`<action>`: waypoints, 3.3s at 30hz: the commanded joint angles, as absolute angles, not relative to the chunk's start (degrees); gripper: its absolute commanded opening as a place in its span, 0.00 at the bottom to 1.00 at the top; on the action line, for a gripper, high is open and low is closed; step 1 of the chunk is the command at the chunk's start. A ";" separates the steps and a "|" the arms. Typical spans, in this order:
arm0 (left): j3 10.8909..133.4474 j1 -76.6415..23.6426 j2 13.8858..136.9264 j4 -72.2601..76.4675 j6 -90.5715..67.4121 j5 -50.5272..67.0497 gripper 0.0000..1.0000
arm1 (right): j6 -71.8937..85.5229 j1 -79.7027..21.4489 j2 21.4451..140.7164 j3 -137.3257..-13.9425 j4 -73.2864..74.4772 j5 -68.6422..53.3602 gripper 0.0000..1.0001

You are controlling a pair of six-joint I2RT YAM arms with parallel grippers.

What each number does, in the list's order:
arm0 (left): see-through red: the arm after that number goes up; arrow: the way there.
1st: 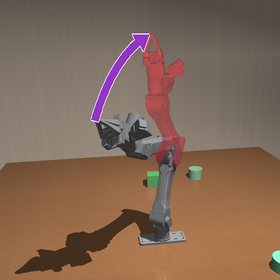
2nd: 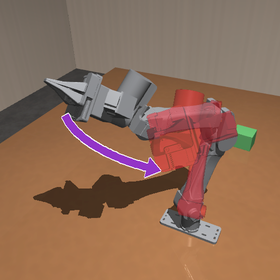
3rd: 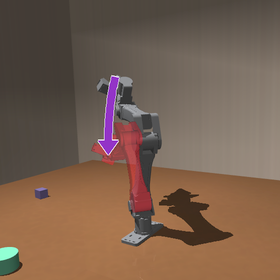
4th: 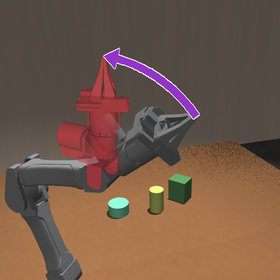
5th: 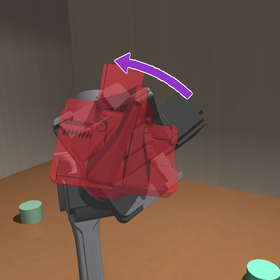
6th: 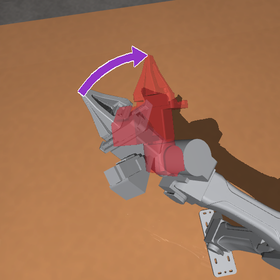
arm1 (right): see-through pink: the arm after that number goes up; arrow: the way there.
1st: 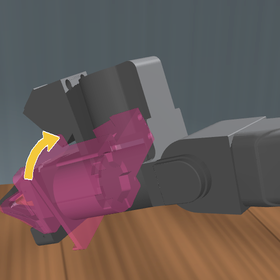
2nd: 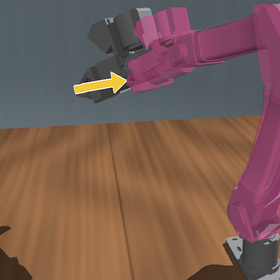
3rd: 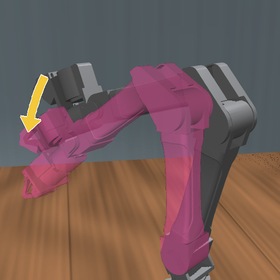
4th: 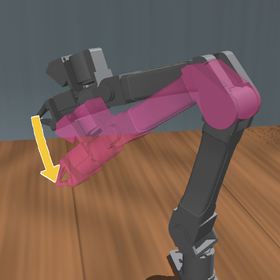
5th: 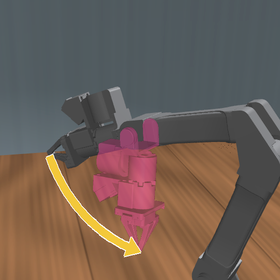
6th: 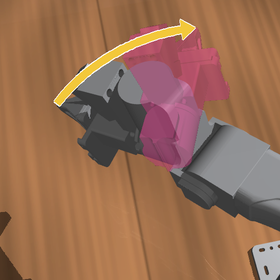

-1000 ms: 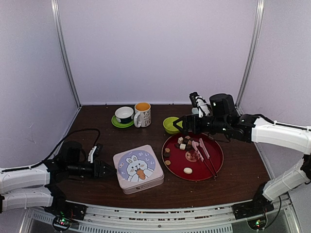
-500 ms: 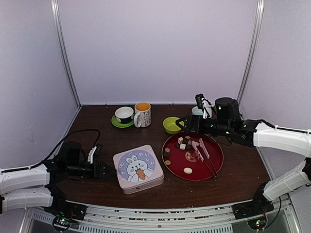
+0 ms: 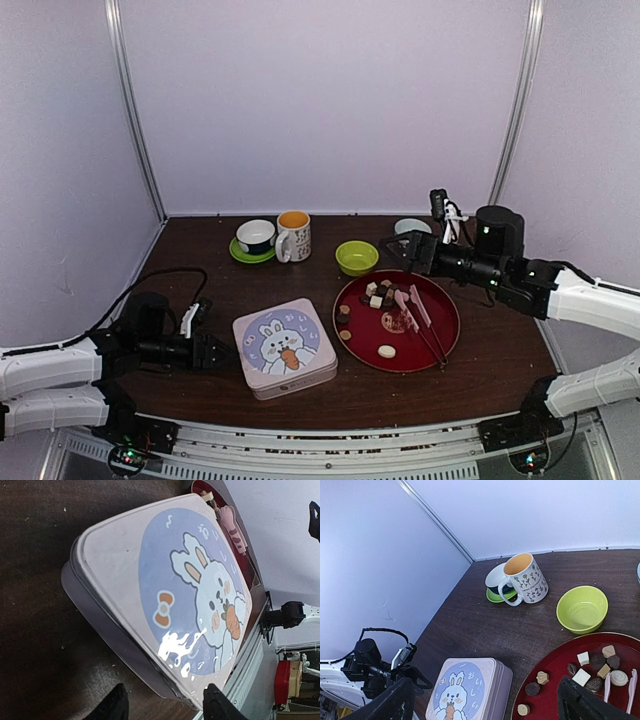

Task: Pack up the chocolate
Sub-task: Press the box lid onto the packing box.

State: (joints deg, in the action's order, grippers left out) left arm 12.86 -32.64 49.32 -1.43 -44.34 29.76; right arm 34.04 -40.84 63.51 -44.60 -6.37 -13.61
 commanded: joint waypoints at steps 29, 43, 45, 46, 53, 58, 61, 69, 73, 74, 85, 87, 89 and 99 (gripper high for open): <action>13.38 -32.95 49.49 3.50 -47.23 30.10 0.40 | 29.63 -51.59 77.43 -48.39 2.45 -19.70 0.96; 12.30 -34.04 44.84 0.62 -52.32 29.31 0.35 | 32.97 -53.61 87.47 -51.08 0.66 -21.73 0.87; 12.43 -34.20 45.39 0.58 -52.30 29.27 0.34 | 32.57 -53.61 88.74 -52.14 1.94 -21.84 0.87; 12.59 -34.31 45.82 0.70 -52.32 29.33 0.32 | 32.22 -53.61 89.34 -53.07 3.04 -22.11 0.85; 13.48 -35.17 50.37 2.29 -52.55 29.49 0.30 | 32.22 -53.86 92.00 -55.61 4.00 -24.12 0.80; 14.56 -35.79 54.31 5.30 -52.89 30.21 0.29 | 32.37 -54.01 94.31 -56.90 4.05 -25.10 0.79; 15.47 -36.17 56.73 7.19 -52.86 30.61 0.26 | 32.22 -54.20 95.88 -57.73 4.16 -25.76 0.79; 15.82 -36.99 60.55 9.87 -53.24 30.69 0.20 | 32.90 -54.91 98.91 -59.01 3.60 -29.15 0.74; 15.82 -37.05 62.54 11.71 -53.57 30.77 0.18 | 34.60 -55.12 98.95 -57.41 0.88 -31.59 0.73; 15.84 -37.04 62.98 12.23 -53.78 30.76 0.16 | 35.27 -55.15 98.97 -56.85 -0.04 -32.30 0.72; 17.94 -37.10 65.13 13.43 -53.76 30.16 0.14 | 37.71 -55.21 98.21 -54.55 -0.49 -31.76 0.71; 18.53 -37.10 65.07 11.96 -53.00 29.77 0.14 | 37.43 -55.20 97.29 -54.88 2.80 -28.63 0.74; 19.08 -37.16 64.84 10.29 -52.24 29.26 0.14 | 37.20 -55.13 95.93 -54.88 6.38 -22.07 0.79; 19.86 -37.10 64.33 8.81 -51.45 29.34 0.14 | 40.18 -56.57 96.83 -53.11 -0.54 -30.11 0.70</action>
